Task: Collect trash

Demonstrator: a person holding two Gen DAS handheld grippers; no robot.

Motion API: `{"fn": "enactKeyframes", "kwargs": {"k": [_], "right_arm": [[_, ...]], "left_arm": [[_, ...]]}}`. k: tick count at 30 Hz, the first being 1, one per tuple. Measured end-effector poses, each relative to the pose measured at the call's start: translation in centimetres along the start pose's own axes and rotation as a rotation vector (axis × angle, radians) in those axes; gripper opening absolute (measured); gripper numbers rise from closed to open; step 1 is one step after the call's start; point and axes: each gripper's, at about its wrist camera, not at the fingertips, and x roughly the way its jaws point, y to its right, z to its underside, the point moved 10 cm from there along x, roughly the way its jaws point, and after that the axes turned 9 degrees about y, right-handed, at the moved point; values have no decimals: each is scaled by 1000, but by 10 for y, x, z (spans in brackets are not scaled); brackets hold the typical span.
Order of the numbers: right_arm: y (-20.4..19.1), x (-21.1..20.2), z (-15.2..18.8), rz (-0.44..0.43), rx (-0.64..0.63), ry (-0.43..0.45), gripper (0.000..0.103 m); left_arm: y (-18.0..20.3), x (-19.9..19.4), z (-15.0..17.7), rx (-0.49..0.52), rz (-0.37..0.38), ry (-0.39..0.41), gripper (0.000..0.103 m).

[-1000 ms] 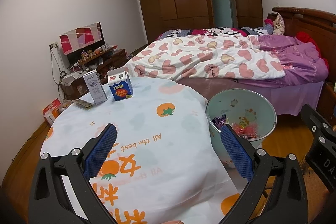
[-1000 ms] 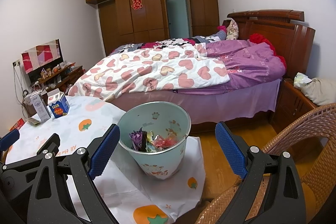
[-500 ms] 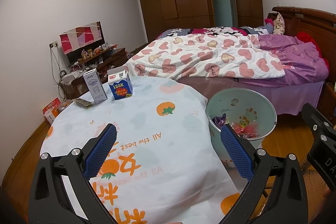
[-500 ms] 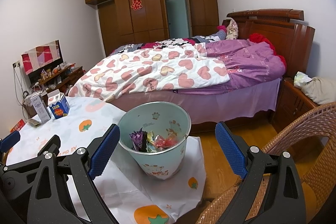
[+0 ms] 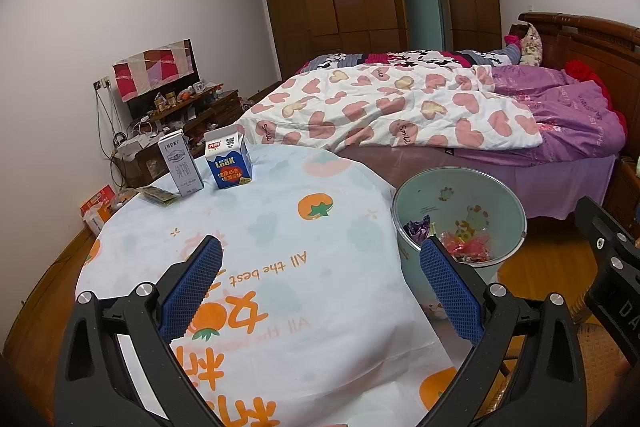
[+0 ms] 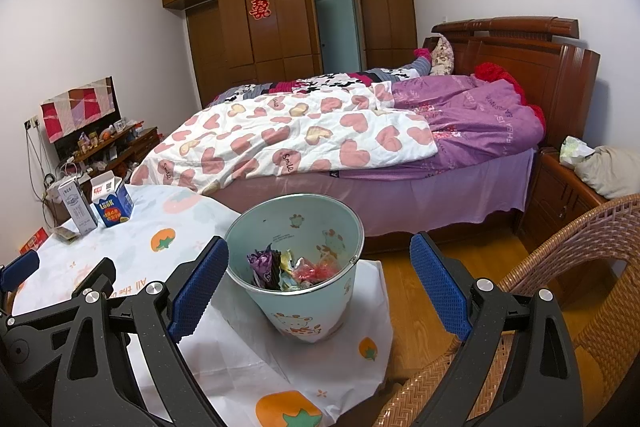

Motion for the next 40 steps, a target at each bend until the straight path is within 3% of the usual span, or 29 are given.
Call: {"fn": "enactKeyframes", "kwargs": {"k": [11, 19, 29, 40], "right_arm": [[1, 0, 0, 0, 0, 0, 91], [1, 0, 0, 0, 1, 0, 91], [2, -1, -1, 0, 1, 0, 91], [2, 0, -1, 0, 2, 0, 91]], "left_arm": [[1, -3, -2, -3, 6, 20, 97], [4, -9, -9, -16, 6, 65, 92], [9, -7, -8, -41, 46, 29, 97], [4, -1, -4, -53, 36, 3, 97]]}}
